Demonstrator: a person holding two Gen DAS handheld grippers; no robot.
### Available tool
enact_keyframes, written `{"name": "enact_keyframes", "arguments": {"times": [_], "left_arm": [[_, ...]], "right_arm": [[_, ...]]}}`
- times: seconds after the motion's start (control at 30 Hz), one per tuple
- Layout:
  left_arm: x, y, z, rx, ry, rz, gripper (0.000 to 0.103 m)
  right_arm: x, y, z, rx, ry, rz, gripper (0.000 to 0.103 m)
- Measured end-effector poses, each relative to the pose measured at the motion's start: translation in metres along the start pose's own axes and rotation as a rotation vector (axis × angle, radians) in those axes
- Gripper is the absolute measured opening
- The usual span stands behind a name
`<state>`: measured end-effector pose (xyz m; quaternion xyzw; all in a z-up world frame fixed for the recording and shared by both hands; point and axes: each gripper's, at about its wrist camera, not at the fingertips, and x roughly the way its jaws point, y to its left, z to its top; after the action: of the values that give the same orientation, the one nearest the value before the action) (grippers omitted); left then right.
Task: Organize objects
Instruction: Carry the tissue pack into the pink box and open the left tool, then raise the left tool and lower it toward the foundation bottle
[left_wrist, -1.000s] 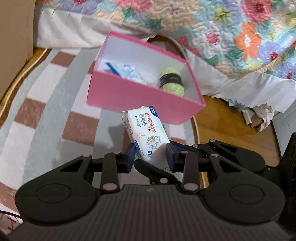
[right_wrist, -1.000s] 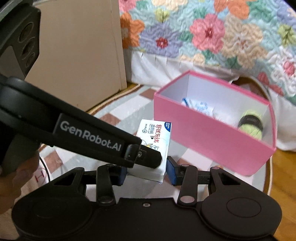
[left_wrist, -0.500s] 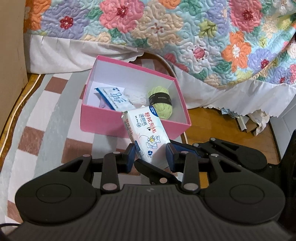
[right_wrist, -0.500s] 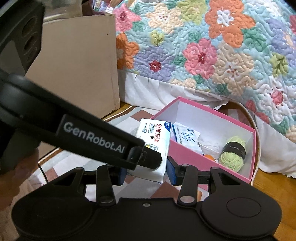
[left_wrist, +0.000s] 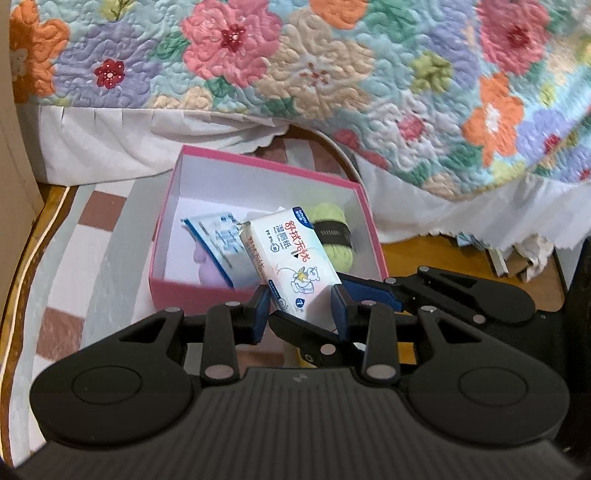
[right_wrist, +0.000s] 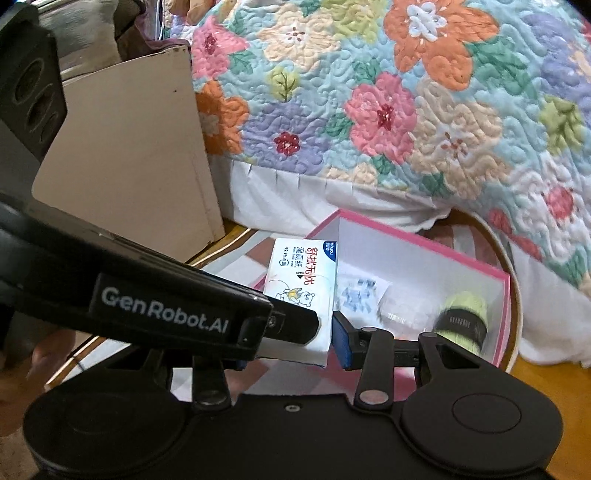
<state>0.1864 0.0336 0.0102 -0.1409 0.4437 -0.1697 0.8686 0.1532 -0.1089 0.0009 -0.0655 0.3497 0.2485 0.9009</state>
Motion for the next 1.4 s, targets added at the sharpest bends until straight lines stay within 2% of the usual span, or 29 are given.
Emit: {"name": "enact_keyframes", "arguments": {"times": [0.3, 0.43, 0.73, 0.83, 0.87, 0.97, 1.03, 1.13, 1.23, 1.33, 1.4], "left_arm": [[0.059, 0.028, 0.045, -0.059, 0.018, 0.074, 0.035], [0.091, 0.044, 0.054, -0.069, 0.046, 0.077, 0.035], [0.153, 0.076, 0.044, -0.208, 0.135, 0.052, 0.034], [0.159, 0.081, 0.037, -0.239, 0.129, 0.070, 0.036], [0.159, 0.082, 0.035, -0.247, 0.121, 0.084, 0.041], [0.155, 0.082, 0.035, -0.263, 0.152, 0.055, 0.047], [0.147, 0.074, 0.035, -0.216, 0.153, 0.098, 0.047], [0.128, 0.061, 0.033, -0.120, 0.122, 0.171, 0.055], [0.109, 0.059, 0.032, -0.108, 0.122, 0.122, 0.056], [0.088, 0.052, 0.030, -0.091, 0.121, 0.094, 0.056], [0.074, 0.051, 0.028, -0.133, 0.142, 0.042, 0.057]], "right_arm": [[0.067, -0.034, 0.023, 0.025, -0.008, 0.040, 0.048], [0.098, -0.045, 0.025, 0.055, 0.020, 0.032, 0.047], [0.153, -0.079, 0.014, 0.140, 0.169, 0.082, 0.048], [0.163, -0.085, 0.007, 0.162, 0.201, 0.099, 0.048], [0.163, -0.086, 0.005, 0.163, 0.198, 0.087, 0.049], [0.153, -0.086, 0.000, 0.158, 0.166, 0.045, 0.064], [0.142, -0.084, -0.002, 0.151, 0.149, 0.041, 0.066], [0.124, -0.076, -0.005, 0.130, 0.146, 0.007, 0.069], [0.106, -0.069, -0.008, 0.139, 0.160, -0.022, 0.070], [0.084, -0.066, -0.008, 0.148, 0.143, -0.012, 0.072], [0.065, -0.065, -0.008, 0.133, 0.108, -0.008, 0.072]]}}
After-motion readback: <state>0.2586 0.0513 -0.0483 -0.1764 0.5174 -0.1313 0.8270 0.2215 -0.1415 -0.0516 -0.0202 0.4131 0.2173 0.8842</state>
